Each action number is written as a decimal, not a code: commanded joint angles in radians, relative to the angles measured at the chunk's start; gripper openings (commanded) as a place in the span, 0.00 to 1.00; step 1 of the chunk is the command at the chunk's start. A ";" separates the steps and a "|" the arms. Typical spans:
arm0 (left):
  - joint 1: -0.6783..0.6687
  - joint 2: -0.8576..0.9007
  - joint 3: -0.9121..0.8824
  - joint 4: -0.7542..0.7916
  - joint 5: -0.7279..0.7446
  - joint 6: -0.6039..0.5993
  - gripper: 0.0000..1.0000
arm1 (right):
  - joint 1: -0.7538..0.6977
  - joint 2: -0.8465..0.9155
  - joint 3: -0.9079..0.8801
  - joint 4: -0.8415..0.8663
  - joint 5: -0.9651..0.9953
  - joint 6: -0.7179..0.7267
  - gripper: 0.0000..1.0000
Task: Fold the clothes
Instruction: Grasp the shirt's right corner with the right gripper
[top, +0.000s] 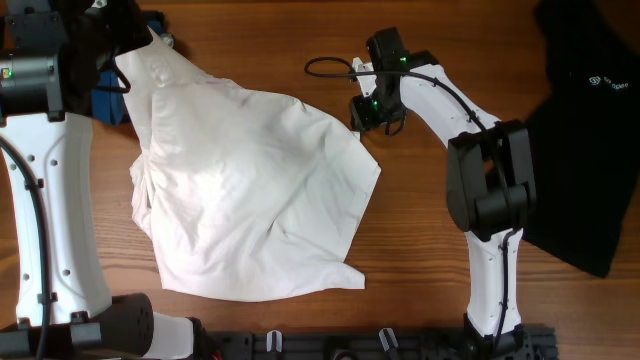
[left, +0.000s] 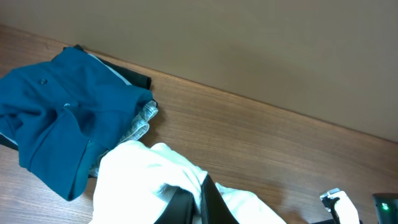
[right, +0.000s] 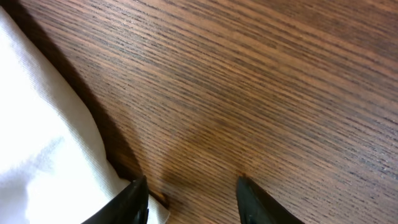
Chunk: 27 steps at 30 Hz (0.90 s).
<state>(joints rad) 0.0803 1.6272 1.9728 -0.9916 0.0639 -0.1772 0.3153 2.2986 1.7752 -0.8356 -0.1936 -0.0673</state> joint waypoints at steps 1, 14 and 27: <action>-0.005 0.010 0.010 0.002 -0.009 0.013 0.04 | 0.015 0.035 -0.004 -0.027 0.014 0.016 0.43; -0.005 0.010 0.010 -0.013 -0.009 0.013 0.04 | 0.087 0.035 -0.004 -0.097 -0.003 -0.006 0.43; -0.005 0.010 0.010 -0.014 -0.044 0.017 0.04 | -0.050 -0.035 0.026 -0.071 0.031 0.041 0.05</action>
<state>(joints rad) 0.0803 1.6272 1.9728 -1.0107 0.0605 -0.1772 0.3576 2.2772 1.7348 -0.8783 -0.2047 -0.0376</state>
